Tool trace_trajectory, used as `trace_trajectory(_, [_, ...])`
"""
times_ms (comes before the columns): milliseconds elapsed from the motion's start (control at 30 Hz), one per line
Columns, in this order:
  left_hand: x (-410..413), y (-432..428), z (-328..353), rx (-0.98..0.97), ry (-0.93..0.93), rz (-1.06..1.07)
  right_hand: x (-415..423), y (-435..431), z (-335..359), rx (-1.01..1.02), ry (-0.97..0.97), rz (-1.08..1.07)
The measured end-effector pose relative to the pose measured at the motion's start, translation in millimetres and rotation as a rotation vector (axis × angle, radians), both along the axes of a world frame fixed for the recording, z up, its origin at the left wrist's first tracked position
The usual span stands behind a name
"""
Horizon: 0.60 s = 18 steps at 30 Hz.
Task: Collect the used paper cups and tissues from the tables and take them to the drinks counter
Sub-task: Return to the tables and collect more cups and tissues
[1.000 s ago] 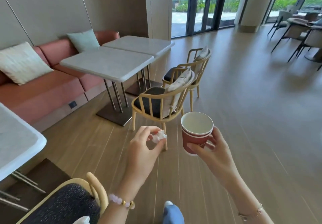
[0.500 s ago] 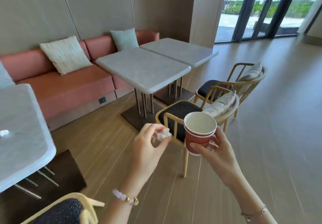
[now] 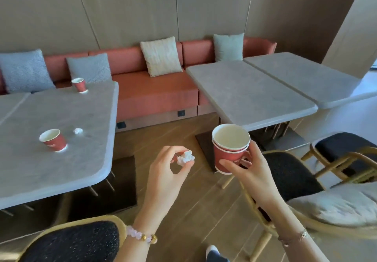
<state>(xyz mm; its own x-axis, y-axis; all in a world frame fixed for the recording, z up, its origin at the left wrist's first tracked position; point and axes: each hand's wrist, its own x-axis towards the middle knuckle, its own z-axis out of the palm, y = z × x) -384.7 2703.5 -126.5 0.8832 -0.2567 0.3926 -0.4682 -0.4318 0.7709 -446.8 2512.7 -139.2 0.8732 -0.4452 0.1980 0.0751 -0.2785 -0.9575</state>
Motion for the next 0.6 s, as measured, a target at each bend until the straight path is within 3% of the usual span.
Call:
trace_trajectory(200, [74.1,-24.1,9.1,-0.019,-0.012,0.185,112.2,-31.6,6.9,-0.014,0.01,0.233])
trace_trajectory(600, [195.0,-12.8,-9.7,-0.018,0.021,0.464,287.3,-25.2,-8.2,-0.035,0.073,0.495])
